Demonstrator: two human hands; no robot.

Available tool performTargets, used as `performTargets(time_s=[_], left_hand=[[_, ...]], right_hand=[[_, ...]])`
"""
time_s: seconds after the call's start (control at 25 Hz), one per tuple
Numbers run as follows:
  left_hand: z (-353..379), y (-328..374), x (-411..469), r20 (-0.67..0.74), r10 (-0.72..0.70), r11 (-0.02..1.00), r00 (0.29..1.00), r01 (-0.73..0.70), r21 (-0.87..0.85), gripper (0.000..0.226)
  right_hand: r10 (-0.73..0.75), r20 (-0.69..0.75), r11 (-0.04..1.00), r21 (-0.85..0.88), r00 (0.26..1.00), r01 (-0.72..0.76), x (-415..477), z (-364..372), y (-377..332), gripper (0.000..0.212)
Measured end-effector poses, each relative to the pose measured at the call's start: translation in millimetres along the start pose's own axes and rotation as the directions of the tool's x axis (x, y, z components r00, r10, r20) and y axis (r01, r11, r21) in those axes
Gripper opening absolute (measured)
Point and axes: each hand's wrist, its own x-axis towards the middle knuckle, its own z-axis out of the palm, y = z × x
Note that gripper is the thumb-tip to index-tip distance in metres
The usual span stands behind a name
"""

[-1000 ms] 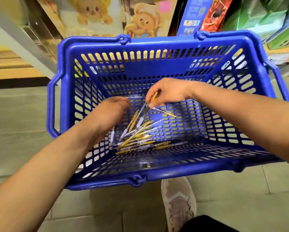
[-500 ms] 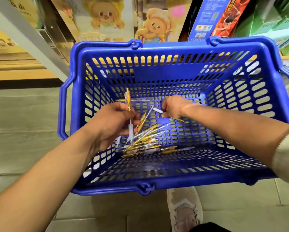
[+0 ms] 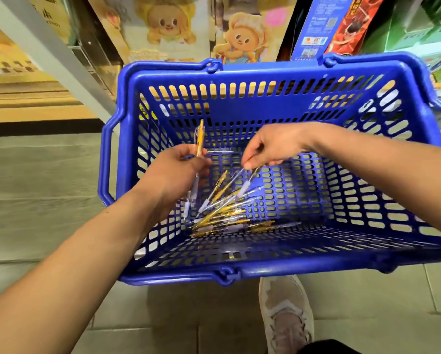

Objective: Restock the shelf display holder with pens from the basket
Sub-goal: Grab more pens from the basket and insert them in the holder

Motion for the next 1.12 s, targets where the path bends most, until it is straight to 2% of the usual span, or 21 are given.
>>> performTargets(time_s=[0.12,0.28,0.4,0.48,0.52,0.56,0.64,0.68,0.76,0.84,0.88,1.0,1.12], left_hand=[[3.5,-3.3,-1.0,0.042,0.018,0.993,0.999,-0.023,0.113,0.010],[10.7,-6.7,-6.8,0.254,-0.075,0.995,0.964,0.091,-0.050,0.014],[6.8,-6.5,-8.7,0.273,-0.089,0.985,0.958,0.125,-0.119,0.014],[3.2,-5.4,-9.9,0.259,-0.105,0.979,0.960,0.146,-0.144,0.015],[1.8,-4.9,-10.6,0.250,-0.112,0.977,0.962,0.152,-0.149,0.014],[0.0,-4.5,-11.8,0.242,-0.116,0.976,0.963,0.155,-0.150,0.013],[-3.1,-2.9,-15.6,0.236,-0.114,0.974,0.965,0.155,-0.163,0.010],[-4.5,-2.1,-17.1,0.235,-0.102,0.973,0.966,0.147,-0.179,0.011],[-9.2,0.1,-18.7,0.234,-0.064,0.968,0.970,0.118,-0.221,0.016],[-14.7,3.4,-18.9,0.235,-0.030,0.959,0.972,0.094,-0.266,0.020],[-17.1,4.7,-18.6,0.230,-0.021,0.956,0.973,0.086,-0.280,0.020],[-22.2,5.3,-17.2,0.194,-0.016,0.954,0.981,0.073,-0.292,0.019],[-25.1,3.5,-16.2,0.158,-0.035,0.954,0.987,0.080,-0.289,0.016]], right_hand=[[-0.109,0.009,0.960,0.260,0.994,0.103,-2.7,-2.7,-23.8,0.020],[-0.179,-0.060,0.761,0.624,0.982,0.177,5.0,3.5,-33.9,0.021],[-0.282,-0.019,0.576,0.796,0.959,0.185,9.2,11.4,-28.5,0.025],[-0.321,0.035,0.522,0.840,0.946,0.146,14.3,16.4,-19.9,0.029],[-0.266,0.054,0.570,0.814,0.962,0.112,18.6,18.2,-13.1,0.030],[-0.159,0.042,0.684,0.725,0.986,0.079,23.7,21.0,-5.5,0.030],[0.076,-0.070,0.939,0.340,0.995,-0.048,32.9,31.9,9.6,0.023],[0.143,-0.116,0.982,0.140,0.983,-0.126,37.1,41.1,16.8,0.019],[0.167,-0.105,0.974,-0.134,0.980,-0.181,45.1,67.9,25.0,0.029],[0.110,-0.080,0.936,-0.326,0.991,-0.130,54.1,94.9,29.3,0.041],[0.069,-0.100,0.912,-0.396,0.993,-0.103,58.0,104.4,29.9,0.038],[0.001,-0.135,0.896,-0.440,0.991,-0.061,67.3,111.3,26.9,0.024],[0.032,-0.018,0.900,-0.435,0.999,-0.036,66.5,93.7,29.0,0.014]])
